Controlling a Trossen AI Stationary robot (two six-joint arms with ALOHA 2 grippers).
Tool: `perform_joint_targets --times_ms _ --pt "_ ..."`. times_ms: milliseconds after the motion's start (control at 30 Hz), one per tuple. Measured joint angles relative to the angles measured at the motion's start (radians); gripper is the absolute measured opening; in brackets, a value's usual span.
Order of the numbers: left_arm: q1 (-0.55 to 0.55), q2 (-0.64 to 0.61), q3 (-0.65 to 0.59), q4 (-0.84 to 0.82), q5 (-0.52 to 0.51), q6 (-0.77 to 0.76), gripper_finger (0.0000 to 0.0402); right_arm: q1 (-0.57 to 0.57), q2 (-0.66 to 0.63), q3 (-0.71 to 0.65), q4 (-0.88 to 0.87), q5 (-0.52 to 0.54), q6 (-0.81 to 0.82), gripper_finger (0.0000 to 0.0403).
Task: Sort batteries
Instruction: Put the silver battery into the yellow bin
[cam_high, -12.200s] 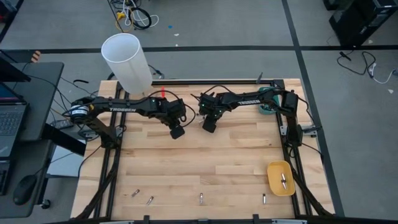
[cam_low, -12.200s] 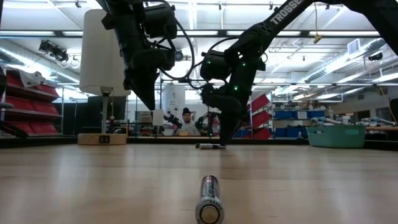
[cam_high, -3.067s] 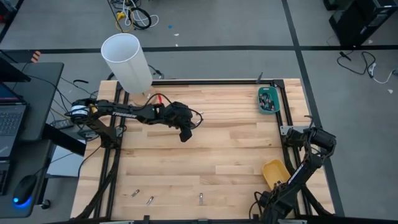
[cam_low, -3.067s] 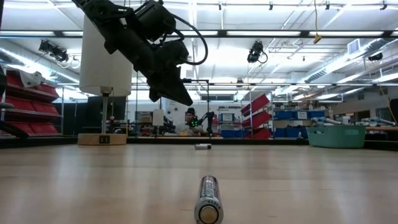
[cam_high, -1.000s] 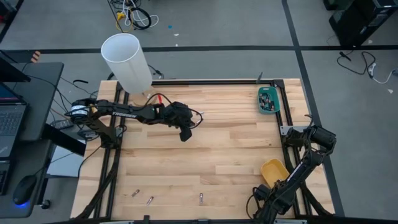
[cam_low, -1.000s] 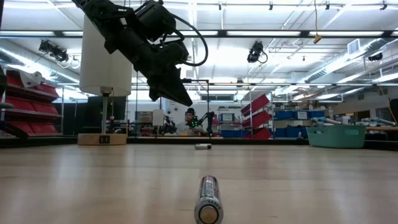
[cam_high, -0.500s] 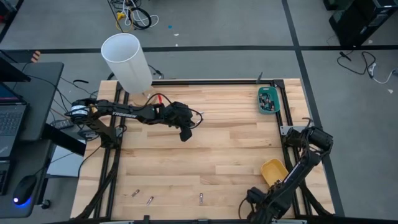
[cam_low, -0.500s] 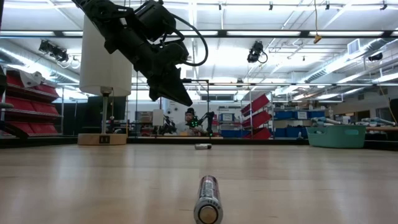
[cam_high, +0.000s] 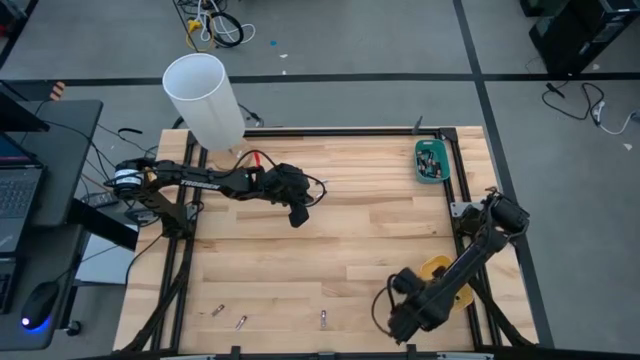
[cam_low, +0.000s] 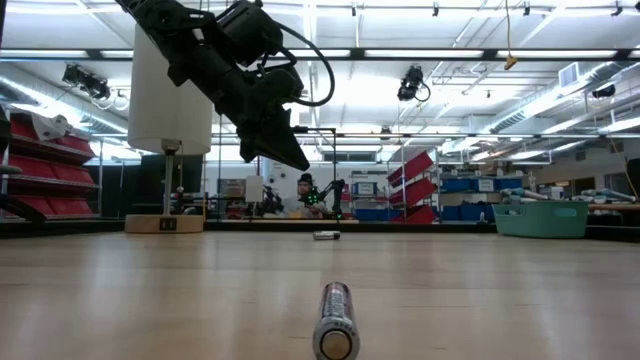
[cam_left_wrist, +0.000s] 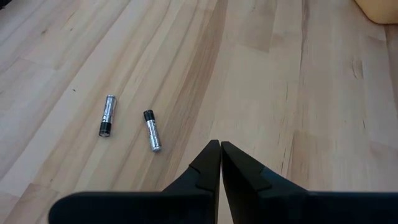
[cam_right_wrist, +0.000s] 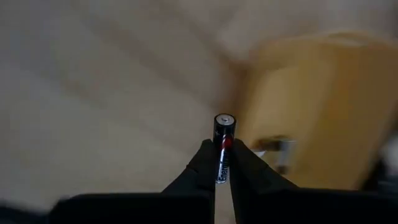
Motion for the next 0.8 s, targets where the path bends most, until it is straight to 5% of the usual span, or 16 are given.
perform_joint_targets --times_ms 200,400,800 --pt "0.000 0.000 0.000 0.000 0.000 0.000 0.0030 -0.007 -0.025 -0.004 -0.213 -0.009 0.072 0.0020" --pt "0.000 0.000 0.000 0.003 0.000 0.000 0.0030 -0.008 -0.047 -0.079 -0.175 -0.027 0.116 0.0027" --pt "0.000 0.000 0.000 0.000 0.000 -0.002 0.0030 -0.048 -0.050 -0.120 -0.141 -0.027 0.153 0.0156"
